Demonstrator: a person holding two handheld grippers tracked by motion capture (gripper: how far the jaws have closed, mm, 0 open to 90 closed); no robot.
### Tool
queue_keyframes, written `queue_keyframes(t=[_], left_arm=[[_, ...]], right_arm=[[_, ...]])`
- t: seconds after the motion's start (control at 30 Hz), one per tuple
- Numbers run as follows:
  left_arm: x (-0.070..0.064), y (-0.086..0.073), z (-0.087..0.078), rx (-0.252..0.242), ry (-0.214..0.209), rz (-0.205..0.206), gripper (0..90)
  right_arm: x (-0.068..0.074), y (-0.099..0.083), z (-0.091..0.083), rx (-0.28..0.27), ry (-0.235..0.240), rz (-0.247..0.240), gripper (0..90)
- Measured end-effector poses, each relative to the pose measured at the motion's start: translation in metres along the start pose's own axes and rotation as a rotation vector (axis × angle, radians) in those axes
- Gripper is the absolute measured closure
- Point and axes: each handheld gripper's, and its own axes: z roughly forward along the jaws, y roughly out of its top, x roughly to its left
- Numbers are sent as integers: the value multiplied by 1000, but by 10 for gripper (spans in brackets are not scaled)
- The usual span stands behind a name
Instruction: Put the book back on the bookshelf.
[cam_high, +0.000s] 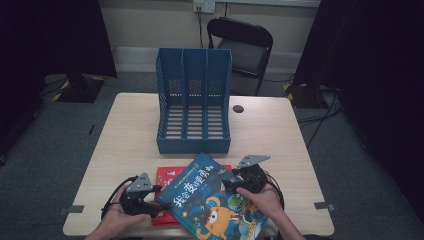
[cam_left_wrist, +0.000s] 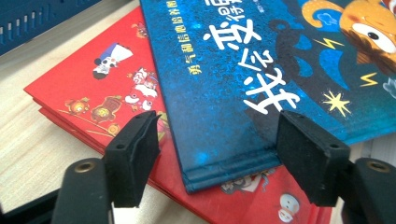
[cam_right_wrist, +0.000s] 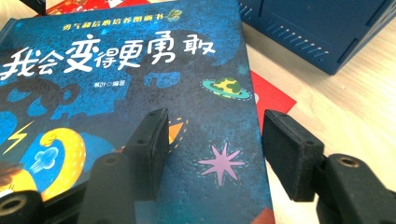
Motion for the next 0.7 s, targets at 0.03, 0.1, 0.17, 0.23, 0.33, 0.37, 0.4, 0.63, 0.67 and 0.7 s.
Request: queue_keyframes(t=[0.03, 0.1, 0.17, 0.23, 0.33, 0.37, 0.4, 0.63, 0.67, 0.7], left_arm=[[0, 0, 0, -3, 2, -3, 307], [3, 2, 2, -9, 6, -9, 329], [4, 3, 4, -16, 11, -18, 347], [5, 4, 5, -18, 15, -22, 359], [7, 8, 8, -23, 30, -48, 386], [8, 8, 9, -23, 33, -48, 392], [8, 8, 9, -23, 33, -48, 394], [16, 15, 16, -39, 49, -63, 396], [16, 16, 18, -43, 60, -72, 396], [16, 16, 18, -43, 60, -72, 396]], right_arm=[[0, 0, 0, 0, 0, 0, 427], [-1, -2, -2, -1, -5, 2, 430], [-2, -4, -4, -1, -10, 6, 429], [-2, -4, -5, -1, -11, 11, 429], [-4, -7, -8, -3, -21, 20, 427], [-4, -8, -8, -4, -25, 25, 427], [-4, -8, -9, -5, -29, 25, 426], [-5, -11, -12, -6, -53, 36, 404], [-5, -12, -12, -8, -57, 37, 403], [-5, -12, -12, -8, -57, 37, 403]])
